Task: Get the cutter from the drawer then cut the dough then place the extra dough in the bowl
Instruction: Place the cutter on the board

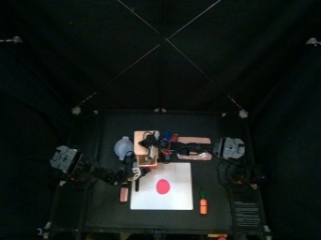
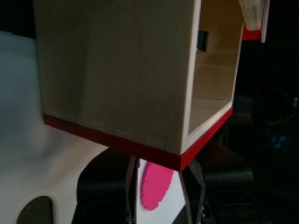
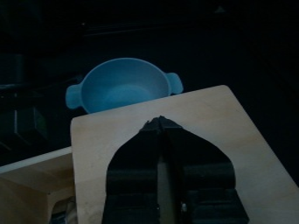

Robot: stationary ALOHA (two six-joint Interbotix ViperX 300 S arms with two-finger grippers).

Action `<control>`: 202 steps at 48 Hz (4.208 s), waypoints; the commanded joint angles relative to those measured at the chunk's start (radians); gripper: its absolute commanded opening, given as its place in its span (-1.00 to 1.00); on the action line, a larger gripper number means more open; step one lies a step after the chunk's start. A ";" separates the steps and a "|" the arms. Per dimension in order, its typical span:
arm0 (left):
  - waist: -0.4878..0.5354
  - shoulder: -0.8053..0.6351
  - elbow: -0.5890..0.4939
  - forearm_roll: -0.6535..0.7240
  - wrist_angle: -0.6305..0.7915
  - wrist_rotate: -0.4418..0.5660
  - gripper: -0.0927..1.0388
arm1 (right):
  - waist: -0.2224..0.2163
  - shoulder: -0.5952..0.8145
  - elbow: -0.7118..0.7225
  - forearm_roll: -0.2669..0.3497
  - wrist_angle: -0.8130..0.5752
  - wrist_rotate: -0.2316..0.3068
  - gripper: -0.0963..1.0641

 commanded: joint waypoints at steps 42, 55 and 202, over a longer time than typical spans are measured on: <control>-0.055 -0.018 -0.009 -0.032 0.006 0.006 0.22 | 0.003 -0.012 -0.011 0.000 0.011 0.000 -0.73; -0.052 -0.018 -0.005 -0.032 -0.012 0.009 0.40 | 0.005 -0.011 -0.012 0.000 0.011 0.000 -0.73; 0.302 -0.939 0.483 0.741 0.008 0.706 0.77 | 0.158 -0.037 -0.212 0.000 0.719 0.000 0.11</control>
